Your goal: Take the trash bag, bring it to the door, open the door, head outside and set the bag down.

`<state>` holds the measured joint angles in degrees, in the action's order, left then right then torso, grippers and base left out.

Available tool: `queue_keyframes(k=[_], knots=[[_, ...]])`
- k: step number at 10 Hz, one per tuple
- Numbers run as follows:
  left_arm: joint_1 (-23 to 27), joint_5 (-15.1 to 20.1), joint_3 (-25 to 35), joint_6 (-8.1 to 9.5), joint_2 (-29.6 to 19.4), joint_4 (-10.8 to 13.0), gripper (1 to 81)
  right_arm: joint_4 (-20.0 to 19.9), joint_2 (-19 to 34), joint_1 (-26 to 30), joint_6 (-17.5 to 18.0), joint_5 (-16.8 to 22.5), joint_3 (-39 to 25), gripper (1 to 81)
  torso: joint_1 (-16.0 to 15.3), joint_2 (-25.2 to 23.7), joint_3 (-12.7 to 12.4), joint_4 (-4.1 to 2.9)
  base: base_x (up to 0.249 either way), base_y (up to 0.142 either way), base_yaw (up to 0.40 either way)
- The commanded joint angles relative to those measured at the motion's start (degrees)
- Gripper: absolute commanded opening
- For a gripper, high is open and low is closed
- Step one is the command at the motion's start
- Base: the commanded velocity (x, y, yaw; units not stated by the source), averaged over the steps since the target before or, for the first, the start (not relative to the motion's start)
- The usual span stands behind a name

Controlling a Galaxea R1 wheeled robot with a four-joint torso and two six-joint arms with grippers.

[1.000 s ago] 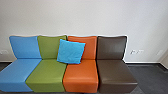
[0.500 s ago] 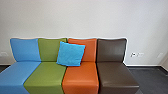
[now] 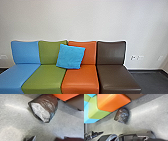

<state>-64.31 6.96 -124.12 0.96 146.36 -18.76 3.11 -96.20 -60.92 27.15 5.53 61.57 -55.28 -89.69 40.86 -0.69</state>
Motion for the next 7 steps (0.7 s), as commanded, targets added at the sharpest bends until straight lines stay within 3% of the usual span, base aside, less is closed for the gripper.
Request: queue_keyframes(k=[1, 3, 5, 7], knots=[[5.7, 3.6, 0.5, -0.08, -1.8, -1.8, 81.1, -1.6, 4.0, 9.0, 2.0, 7.5, -3.0, 81.1, -3.5, -5.4, 0.0, 0.00, 0.000, 0.000, 0.000], [7.1, 3.8, 0.5, -0.08, -1.1, -2.3, 81.1, -1.9, 4.0, 12.1, 2.4, 9.4, -4.1, 81.1, -5.9, -9.4, 5.6, 0.00, 0.000, 0.000, 0.000], [9.2, 6.1, 0.3, 0.00, -0.6, -2.4, 81.1, -2.1, 3.9, 13.4, 2.4, 9.9, -4.6, 81.1, -7.8, -12.6, 7.9, 0.00, 0.000, 0.000, 0.000], [11.3, 7.4, 0.1, -0.08, -0.6, -3.8, 81.1, -2.1, 3.3, 13.6, 2.7, 10.3, -4.8, 81.1, -10.4, -16.6, 11.7, 0.00, 0.000, 0.000, 0.000]])
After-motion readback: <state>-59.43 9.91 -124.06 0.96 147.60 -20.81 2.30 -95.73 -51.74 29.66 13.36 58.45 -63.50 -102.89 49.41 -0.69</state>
